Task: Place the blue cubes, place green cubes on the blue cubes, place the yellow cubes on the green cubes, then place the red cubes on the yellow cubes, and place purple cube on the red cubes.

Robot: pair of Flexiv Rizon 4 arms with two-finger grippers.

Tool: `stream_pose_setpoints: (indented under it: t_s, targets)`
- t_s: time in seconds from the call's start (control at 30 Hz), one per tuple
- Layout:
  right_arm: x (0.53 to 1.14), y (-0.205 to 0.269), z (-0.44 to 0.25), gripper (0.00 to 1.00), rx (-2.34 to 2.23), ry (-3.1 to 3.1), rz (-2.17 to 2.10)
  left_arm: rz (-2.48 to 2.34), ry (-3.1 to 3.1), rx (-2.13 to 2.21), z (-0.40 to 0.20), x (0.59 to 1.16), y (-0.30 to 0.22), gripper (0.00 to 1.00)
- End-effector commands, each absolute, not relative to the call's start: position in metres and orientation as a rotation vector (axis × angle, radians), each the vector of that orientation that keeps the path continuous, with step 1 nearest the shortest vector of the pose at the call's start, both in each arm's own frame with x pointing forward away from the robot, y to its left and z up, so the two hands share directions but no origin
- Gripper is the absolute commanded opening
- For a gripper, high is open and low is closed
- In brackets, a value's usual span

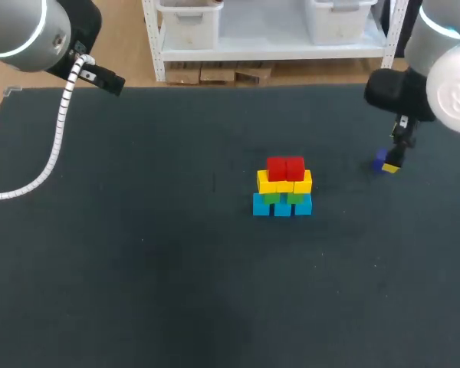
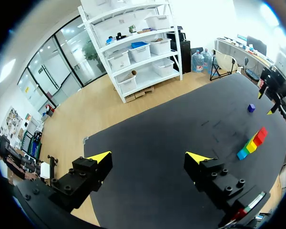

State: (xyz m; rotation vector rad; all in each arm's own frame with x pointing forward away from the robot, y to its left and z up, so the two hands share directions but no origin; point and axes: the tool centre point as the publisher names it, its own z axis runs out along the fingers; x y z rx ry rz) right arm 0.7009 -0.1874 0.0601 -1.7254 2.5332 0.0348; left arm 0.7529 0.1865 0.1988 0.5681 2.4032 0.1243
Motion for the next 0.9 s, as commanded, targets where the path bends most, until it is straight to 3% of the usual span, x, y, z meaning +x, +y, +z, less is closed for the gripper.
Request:
stream_pose_setpoints:
  t_s: [0.03, 0.9]
  targets:
    - [0.712, -0.186, 0.048, 1.00, -1.773, 2.533, 0.033, 0.119, 2.402, 0.571, 0.199, 0.753, 0.188, 1.00]
    - [0.742, -0.192, 0.002, 1.00, -1.828, 2.599, 0.054, 0.119, 2.402, 0.571, 0.199, 0.753, 0.188, 1.00]
